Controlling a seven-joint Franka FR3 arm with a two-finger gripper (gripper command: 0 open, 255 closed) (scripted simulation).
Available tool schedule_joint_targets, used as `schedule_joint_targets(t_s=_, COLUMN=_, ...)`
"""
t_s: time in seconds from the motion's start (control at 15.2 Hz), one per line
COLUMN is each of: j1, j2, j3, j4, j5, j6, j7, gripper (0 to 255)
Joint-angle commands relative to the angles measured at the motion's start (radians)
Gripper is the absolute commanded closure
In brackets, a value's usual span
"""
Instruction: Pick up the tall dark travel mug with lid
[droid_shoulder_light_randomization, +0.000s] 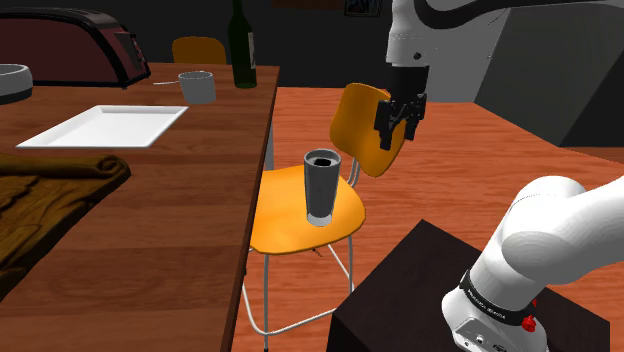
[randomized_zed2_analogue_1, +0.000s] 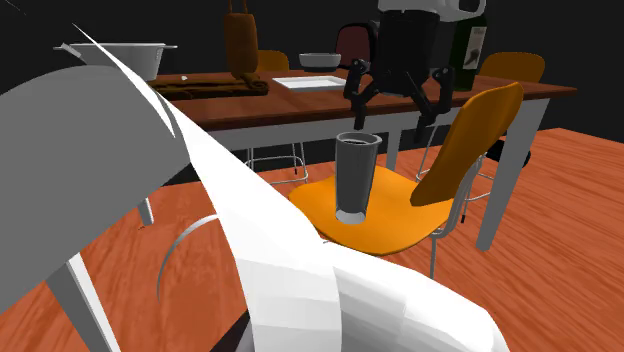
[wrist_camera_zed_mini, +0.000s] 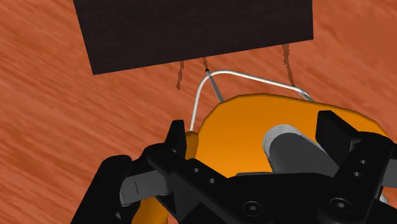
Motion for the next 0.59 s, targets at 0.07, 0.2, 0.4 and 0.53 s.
schedule_joint_targets(t_s=0.07, j1=-0.006, j2=0.025, j3=0.024, j4=0.009, j5=0.012, j6=0.027, j7=0.052, gripper=0)
schedule_joint_targets(t_s=0.2, j1=-0.021, j2=0.079, j3=0.072, j4=0.033, j5=0.030, j6=0.080, j7=0.156, gripper=0)
schedule_joint_targets(t_s=0.4, j1=-0.051, j2=0.170, j3=0.141, j4=0.082, j5=0.042, j6=0.154, j7=0.310, gripper=0)
schedule_joint_targets(t_s=0.53, j1=-0.075, j2=0.236, j3=0.185, j4=0.123, j5=0.040, j6=0.198, j7=0.412, gripper=0)
